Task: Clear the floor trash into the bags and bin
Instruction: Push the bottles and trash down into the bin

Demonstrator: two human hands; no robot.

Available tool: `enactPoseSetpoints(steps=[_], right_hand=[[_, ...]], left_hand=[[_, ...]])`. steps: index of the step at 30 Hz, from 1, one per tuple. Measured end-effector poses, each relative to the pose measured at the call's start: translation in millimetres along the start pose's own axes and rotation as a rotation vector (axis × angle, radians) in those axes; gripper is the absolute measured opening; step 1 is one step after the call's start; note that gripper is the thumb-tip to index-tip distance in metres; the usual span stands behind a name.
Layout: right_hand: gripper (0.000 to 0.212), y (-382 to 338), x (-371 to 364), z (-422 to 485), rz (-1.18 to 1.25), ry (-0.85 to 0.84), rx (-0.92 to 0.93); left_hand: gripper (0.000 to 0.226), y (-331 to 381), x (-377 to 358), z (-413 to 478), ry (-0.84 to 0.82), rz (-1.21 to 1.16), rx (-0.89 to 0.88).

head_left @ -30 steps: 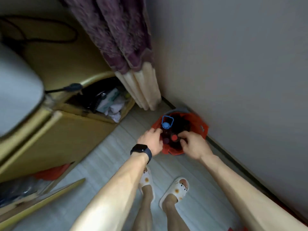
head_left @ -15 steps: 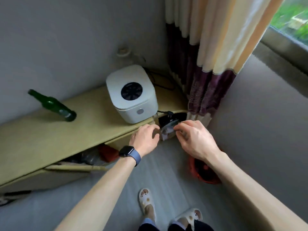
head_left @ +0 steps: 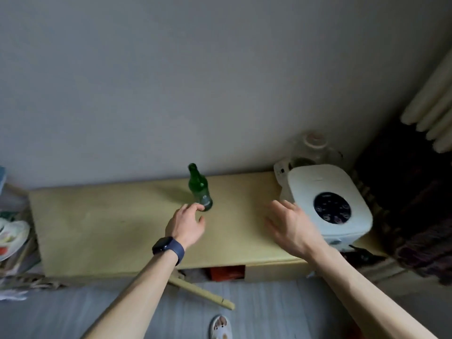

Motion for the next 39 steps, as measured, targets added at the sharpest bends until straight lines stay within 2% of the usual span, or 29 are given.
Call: enactPoseSetpoints(steps=[5,10,15,20,23,27,31,33,39], right_hand=[[0.055,-54,-50,119,0.087,-0.052,-0.028],[0.075,-73,-106,212,0.144,-0.076,-0.113],[0.062,-76,-157,261,0.062,-0.121,-0.152],[0.046,-66,-168,261,-0.003,-0.013,-0.186],[0.049,-58,-162,247,0.024,0.009,-0.19],[0.048,-47,-148,203,0.1,0.045,-0.209],[0.039,-26,-120,118,0.153,0.127,-0.343],[0.035,-13,-107,68,0.152,0.156,-0.422],[0.033,32,-65,-112,0.112,0.225,-0.729]], left_hand=[[0.034,-84,12,92,-0.071,0.049,0.074],[0.048,-143,-36,145,-0.174,0.134,0.073],[0.063,-184,-108,154,-0.338,0.241,0.088],[0.076,-209,-150,137,-0.307,0.27,0.119],[0.075,-213,-153,135,-0.287,0.254,0.111],[0.074,-207,-145,142,-0.382,0.287,0.117],[0.07,-173,-135,140,-0.469,0.335,0.156],[0.066,-150,-139,127,-0.509,0.343,0.104],[0.054,-25,-206,4,-0.62,0.311,-0.37]])
Point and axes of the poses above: each hand's wrist, its own z-axis towards the middle knuckle, its own x-axis out of the back of the hand, y = z × x, the point moved 4 cm from there along z, towards the middle knuckle, and after that the axes turned 9 degrees about x, right-handed, at the moved point
